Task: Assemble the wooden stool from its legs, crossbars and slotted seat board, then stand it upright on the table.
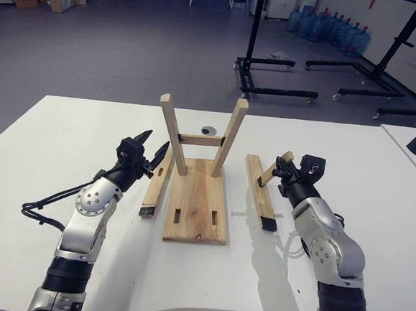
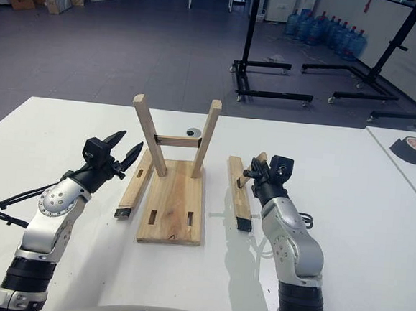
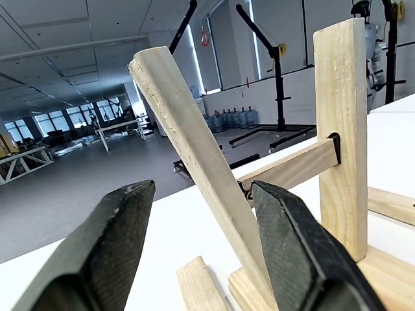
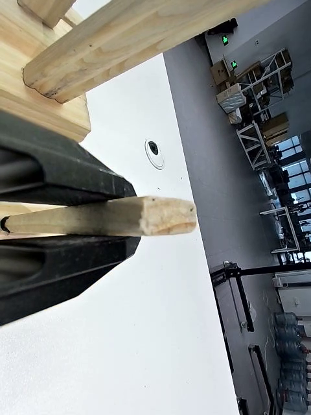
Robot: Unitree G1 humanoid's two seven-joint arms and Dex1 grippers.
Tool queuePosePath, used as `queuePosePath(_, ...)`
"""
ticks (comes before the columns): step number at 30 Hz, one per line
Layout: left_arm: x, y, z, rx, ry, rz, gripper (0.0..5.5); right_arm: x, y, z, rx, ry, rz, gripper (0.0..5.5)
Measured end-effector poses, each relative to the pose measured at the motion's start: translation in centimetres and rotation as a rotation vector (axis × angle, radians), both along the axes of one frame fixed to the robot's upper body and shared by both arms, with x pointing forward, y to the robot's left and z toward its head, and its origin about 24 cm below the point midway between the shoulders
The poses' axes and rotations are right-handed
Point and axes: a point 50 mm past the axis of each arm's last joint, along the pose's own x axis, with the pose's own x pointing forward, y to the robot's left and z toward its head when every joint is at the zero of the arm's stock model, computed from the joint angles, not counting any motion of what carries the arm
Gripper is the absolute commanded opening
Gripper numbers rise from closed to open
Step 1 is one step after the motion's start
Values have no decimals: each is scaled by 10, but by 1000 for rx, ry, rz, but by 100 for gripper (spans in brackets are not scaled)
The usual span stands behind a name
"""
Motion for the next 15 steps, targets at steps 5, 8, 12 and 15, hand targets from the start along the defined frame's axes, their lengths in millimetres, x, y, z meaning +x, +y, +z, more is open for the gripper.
queuePosePath(5, 0, 0, -1, 15, -4, 5, 268, 2, 0, -2, -4, 19, -10, 40)
queuePosePath(8, 2, 0, 0, 18, -3, 6, 268, 5, 2, -2, -49, 36, -1, 40)
queuePosePath(12, 4, -1, 4, 26, -19, 3, 268, 9, 6, -4, -141, 47, 48, 40)
queuePosePath(15, 4, -1, 4, 30, -19, 1, 268, 11, 5, -5, -195, 54, 74, 40)
